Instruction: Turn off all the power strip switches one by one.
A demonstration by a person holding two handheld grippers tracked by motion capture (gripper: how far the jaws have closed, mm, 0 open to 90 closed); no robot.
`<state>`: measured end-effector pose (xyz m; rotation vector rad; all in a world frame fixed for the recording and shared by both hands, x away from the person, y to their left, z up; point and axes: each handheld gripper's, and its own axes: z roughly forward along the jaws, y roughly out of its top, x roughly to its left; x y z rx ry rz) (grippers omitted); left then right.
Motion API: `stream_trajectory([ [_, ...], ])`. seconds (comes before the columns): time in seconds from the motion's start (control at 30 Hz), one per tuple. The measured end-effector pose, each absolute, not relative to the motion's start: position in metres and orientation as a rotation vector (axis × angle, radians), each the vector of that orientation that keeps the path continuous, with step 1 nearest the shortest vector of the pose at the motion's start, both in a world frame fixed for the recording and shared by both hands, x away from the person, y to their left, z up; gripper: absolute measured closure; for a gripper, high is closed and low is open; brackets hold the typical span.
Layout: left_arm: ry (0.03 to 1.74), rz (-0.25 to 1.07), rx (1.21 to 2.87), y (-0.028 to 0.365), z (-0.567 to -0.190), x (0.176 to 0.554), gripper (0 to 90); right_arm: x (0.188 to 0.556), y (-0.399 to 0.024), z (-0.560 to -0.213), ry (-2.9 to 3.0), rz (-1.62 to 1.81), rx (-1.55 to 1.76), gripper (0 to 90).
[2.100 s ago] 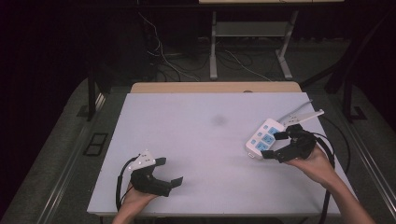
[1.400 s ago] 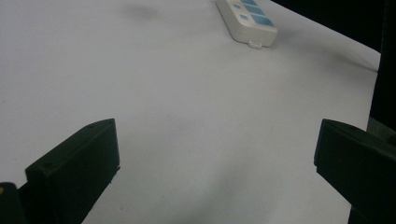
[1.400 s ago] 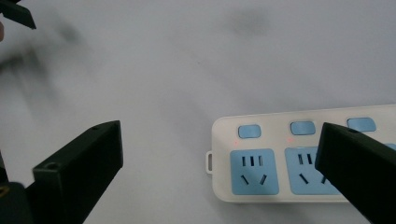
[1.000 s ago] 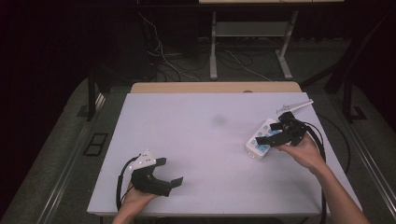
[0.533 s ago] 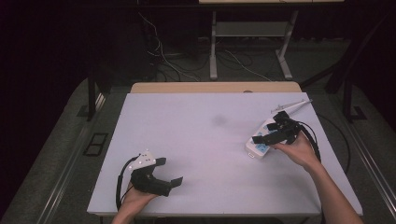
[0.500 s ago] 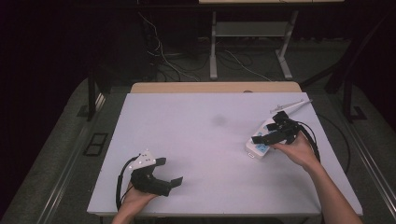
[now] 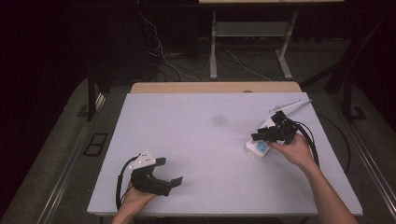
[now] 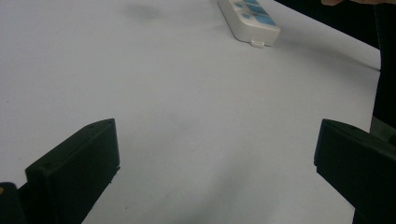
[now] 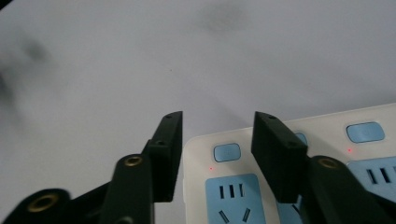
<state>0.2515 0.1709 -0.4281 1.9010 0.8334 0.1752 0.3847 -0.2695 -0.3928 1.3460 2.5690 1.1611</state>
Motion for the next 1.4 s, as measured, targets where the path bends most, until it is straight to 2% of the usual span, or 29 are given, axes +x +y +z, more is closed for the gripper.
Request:
stream_trajectory([
  [0.1, 0.834, 0.174, 1.903, 0.171, -0.428, 0.252, 0.0, 0.387, -0.272, -0.394, 2.585, 1.212, 1.375, 65.8],
  [0.13, 0.836, 0.174, 1.903, 0.171, -0.429, 0.252, 0.0, 0.387, -0.273, -0.395, 2.597, 1.249, 1.379, 73.2],
  [0.17, 0.836, 0.174, 1.903, 0.171, -0.429, 0.252, 0.0, 0.387, -0.273, -0.395, 2.597, 1.249, 1.379, 73.2],
  [0.33, 0.836, 0.173, 1.902, 0.17, -0.429, 0.252, 0.0, 0.389, -0.27, -0.398, 2.621, 1.28, 1.371, 89.8],
  [1.1, 0.83, 0.169, 1.915, 0.17, -0.43, 0.253, 0.0, 0.393, -0.264, -0.417, 2.614, 1.096, 1.418, 90.0],
  [1.4, 0.829, 0.167, 1.921, 0.168, -0.43, 0.252, 0.0, 0.392, -0.27, -0.422, 2.598, 1.168, 1.427, 90.0],
])
